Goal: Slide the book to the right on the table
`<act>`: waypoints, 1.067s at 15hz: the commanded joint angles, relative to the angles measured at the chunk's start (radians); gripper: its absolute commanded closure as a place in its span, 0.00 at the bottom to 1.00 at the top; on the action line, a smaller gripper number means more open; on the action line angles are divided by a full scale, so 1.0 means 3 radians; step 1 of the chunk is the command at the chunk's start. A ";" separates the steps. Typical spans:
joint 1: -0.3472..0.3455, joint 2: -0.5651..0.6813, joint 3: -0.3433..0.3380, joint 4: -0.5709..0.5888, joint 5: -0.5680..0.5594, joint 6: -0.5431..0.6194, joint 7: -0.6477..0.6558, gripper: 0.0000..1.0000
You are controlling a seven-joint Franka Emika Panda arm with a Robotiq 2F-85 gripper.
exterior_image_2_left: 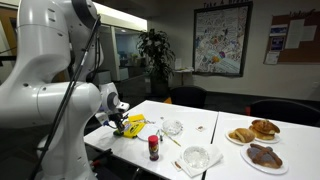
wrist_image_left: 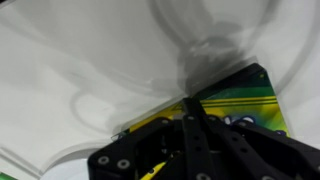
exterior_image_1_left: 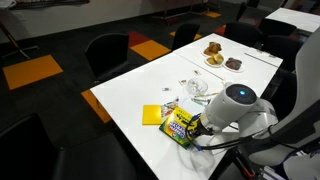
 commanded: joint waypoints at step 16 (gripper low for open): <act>0.0384 0.0287 -0.0154 0.0026 0.1752 0.0756 -0.1073 1.00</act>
